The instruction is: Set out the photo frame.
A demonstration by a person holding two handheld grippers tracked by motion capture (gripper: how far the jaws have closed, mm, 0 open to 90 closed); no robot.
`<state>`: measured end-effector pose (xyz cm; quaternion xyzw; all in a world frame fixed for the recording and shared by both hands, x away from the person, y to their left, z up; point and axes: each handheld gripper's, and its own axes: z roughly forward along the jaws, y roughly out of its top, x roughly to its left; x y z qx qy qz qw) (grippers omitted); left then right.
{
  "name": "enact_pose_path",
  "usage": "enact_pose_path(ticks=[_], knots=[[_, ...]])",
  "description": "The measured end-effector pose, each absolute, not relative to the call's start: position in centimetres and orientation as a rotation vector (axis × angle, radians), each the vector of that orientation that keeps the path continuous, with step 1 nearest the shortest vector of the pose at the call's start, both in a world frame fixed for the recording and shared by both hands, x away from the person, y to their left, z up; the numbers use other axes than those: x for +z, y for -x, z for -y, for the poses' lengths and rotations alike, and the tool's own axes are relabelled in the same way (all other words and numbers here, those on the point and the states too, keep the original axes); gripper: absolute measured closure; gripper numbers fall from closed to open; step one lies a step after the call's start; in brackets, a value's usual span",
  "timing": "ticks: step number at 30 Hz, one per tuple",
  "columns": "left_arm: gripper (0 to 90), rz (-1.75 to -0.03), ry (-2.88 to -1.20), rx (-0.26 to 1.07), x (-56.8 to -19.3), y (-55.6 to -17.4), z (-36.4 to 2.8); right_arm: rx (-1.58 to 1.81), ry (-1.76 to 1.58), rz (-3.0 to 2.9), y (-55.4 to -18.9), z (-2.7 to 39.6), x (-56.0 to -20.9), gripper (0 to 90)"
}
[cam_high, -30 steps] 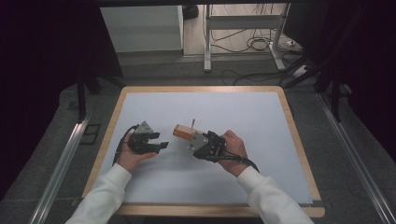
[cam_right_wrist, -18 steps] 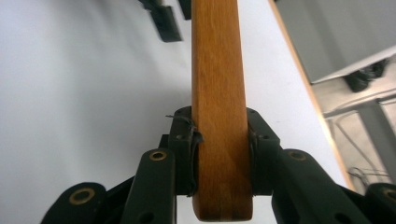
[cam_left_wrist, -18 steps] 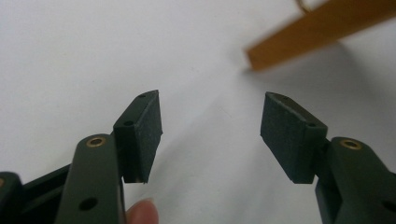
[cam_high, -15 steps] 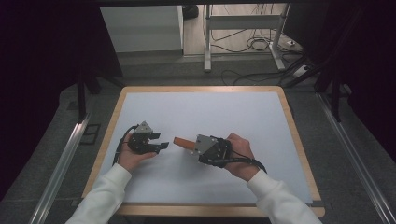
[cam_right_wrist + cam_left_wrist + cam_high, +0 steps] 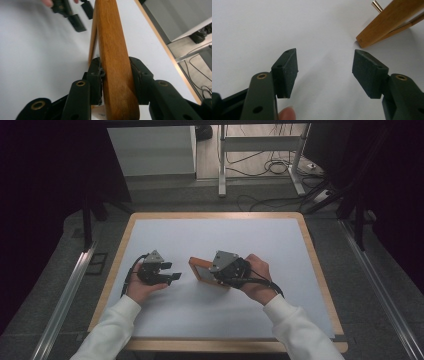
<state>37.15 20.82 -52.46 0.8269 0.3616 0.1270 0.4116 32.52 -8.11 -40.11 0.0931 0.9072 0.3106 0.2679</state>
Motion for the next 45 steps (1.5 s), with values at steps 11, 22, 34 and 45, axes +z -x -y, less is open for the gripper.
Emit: enact_pose_path(ticks=[11,22,34,45], knots=[[35.9,-0.894,-2.101,0.321,-52.5,-37.0,-20.4,0.855,-0.354,-2.414,-34.9,8.5,-40.5,55.7],[35.1,-0.889,-2.118,0.328,-52.5,-37.0,-20.2,0.863,-0.432,-2.404,-37.4,9.0,-40.7,48.9],[34.8,-0.884,-2.114,0.328,-52.5,-37.0,-20.2,0.881,-0.528,-2.378,-39.9,9.3,-41.3,39.4],[33.9,-0.874,-2.126,0.326,-52.5,-37.0,-20.0,0.904,-0.622,-2.357,-41.6,10.1,-41.9,32.4]])
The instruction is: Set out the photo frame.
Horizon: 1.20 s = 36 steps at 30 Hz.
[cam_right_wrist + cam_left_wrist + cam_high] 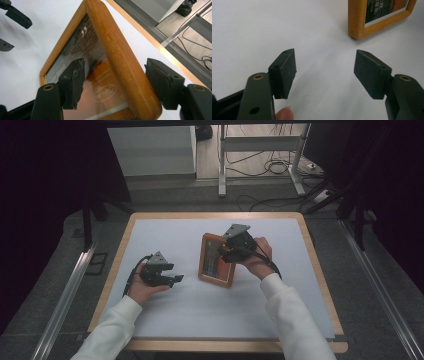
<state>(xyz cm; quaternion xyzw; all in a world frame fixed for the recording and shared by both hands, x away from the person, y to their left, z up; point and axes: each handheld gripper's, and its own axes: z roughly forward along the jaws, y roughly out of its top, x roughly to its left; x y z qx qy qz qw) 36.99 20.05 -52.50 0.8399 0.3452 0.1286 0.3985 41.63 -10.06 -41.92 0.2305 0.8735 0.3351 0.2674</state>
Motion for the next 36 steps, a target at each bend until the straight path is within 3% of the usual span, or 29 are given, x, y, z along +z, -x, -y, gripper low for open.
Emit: enact_pose_path(ticks=[10,20,31,36], knots=[[33.4,-0.874,-2.124,0.325,-52.5,-36.9,-19.9,0.944,-0.662,-2.343,-41.5,10.5,-41.9,24.3],[32.7,-0.842,-2.161,0.356,-52.3,-36.2,-19.1,1.096,-0.788,-2.244,-38.7,13.7,-41.1,18.6],[32.3,-0.835,-2.166,0.344,-52.4,-34.8,-18.7,1.258,-0.892,-2.24,-35.3,17.3,-44.2,23.4],[32.3,-0.855,-2.163,0.34,-52.6,-34.2,-18.8,1.348,-0.928,-2.239,-34.5,18.8,-46.0,33.1]])
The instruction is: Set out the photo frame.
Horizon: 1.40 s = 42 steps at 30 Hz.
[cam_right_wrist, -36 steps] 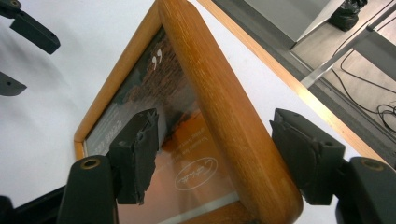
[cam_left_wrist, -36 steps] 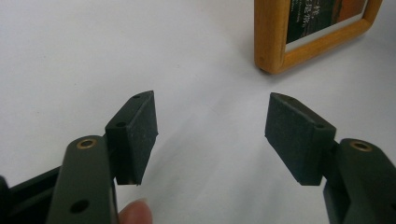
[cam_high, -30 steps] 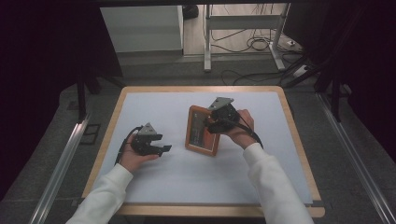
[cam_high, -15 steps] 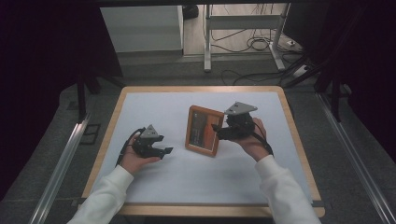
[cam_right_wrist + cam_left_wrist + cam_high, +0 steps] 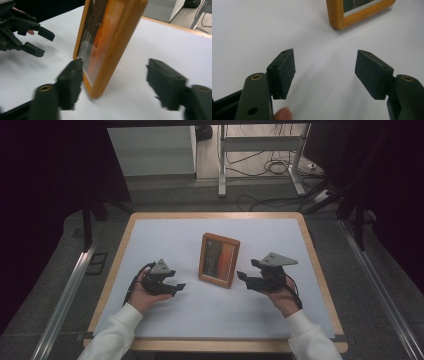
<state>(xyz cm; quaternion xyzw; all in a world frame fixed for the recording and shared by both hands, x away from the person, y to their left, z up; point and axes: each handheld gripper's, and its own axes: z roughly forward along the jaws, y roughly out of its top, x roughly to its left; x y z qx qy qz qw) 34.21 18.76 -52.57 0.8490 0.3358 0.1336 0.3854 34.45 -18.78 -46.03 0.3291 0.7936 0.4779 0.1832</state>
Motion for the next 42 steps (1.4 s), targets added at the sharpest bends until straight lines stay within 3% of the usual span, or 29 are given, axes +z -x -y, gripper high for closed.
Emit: enact_pose_path(ticks=[2,9,12,31,42], knots=[[32.2,-0.857,-2.167,0.345,-52.6,-33.9,-18.7,1.314,-0.925,-2.265,-34.4,19.1,-46.7,40.6],[32.2,-0.845,-2.17,0.348,-52.6,-33.2,-18.6,1.301,-0.921,-2.337,-34.4,19.3,-48.1,80.7],[32.3,-0.84,-2.174,0.339,-52.7,-33.2,-18.6,1.276,-0.889,-2.365,-34.2,18.6,-48.5,88.4],[32.6,-0.851,-2.169,0.347,-52.7,-33.2,-18.6,1.148,-0.771,-2.501,-34.3,12.4,-51.7,89.6],[32.7,-0.857,-2.175,0.345,-52.7,-33.2,-18.5,1.096,-0.792,-2.507,-34.7,12.3,-52.5,89.6]])
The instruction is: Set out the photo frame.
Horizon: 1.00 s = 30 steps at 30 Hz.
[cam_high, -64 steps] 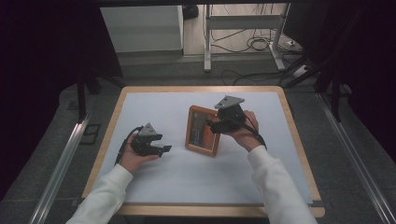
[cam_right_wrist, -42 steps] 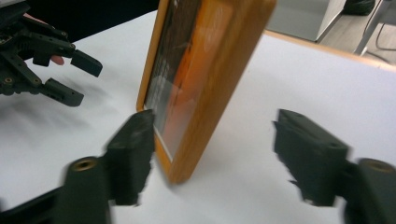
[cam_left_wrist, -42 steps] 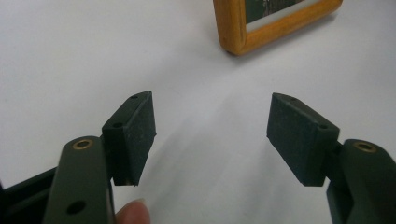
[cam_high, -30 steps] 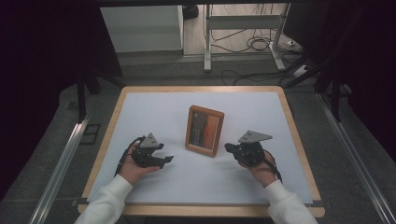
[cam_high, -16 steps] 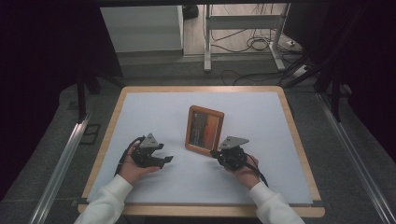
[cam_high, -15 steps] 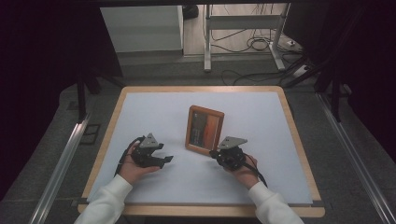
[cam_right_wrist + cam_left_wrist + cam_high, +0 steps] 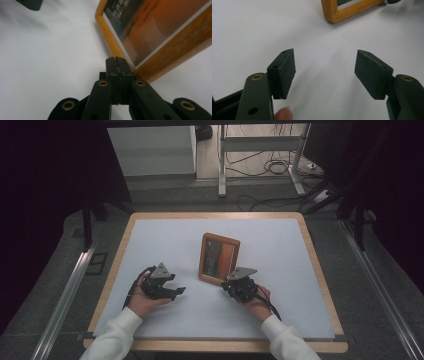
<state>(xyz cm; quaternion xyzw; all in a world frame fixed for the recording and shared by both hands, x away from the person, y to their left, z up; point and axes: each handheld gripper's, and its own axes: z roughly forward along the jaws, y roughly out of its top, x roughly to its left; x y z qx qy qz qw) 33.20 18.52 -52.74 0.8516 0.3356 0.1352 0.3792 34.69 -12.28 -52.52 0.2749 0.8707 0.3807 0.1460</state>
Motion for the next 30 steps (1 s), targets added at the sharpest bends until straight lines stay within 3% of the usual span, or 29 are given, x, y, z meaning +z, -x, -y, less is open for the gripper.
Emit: enact_pose_path(ticks=[30], knots=[[32.6,-0.863,-2.184,0.336,-52.9,-33.3,-18.5,1.066,-0.839,-2.502,-35.6,13.8,-52.7,89.7]])
